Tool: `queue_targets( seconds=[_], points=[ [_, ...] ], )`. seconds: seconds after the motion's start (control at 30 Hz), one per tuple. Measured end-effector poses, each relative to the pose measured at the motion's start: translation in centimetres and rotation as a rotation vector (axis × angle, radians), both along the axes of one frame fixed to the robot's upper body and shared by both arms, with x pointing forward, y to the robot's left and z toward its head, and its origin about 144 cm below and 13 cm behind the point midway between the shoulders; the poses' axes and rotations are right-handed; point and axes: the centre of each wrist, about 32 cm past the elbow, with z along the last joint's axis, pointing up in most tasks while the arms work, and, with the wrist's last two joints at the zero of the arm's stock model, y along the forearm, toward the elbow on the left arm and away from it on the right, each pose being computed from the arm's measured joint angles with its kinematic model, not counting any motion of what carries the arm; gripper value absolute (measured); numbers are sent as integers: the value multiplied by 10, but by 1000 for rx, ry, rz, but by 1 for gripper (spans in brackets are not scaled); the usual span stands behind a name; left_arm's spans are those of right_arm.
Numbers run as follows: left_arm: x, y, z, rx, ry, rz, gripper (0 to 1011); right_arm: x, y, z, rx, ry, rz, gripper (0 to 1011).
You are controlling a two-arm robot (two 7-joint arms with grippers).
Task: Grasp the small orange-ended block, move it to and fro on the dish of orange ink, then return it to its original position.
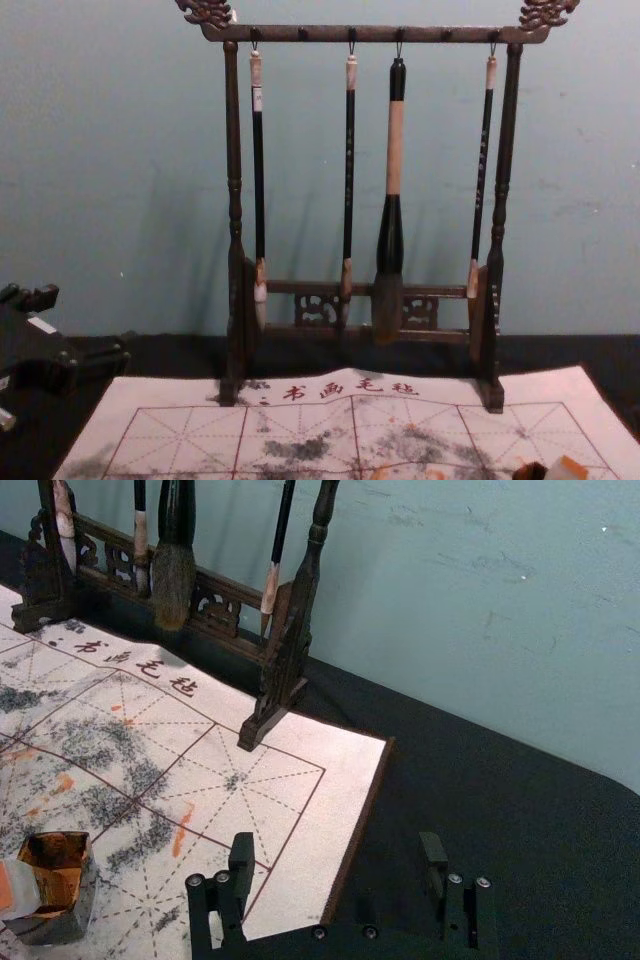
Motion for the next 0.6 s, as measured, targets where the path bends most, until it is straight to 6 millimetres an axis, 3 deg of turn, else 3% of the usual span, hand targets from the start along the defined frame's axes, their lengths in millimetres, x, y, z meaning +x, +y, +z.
queue_targets(
  seconds=[0.6],
  points=[
    [0,0,0,0,0,0,1002,0,0,0,-1,0,3,1000]
  ],
)
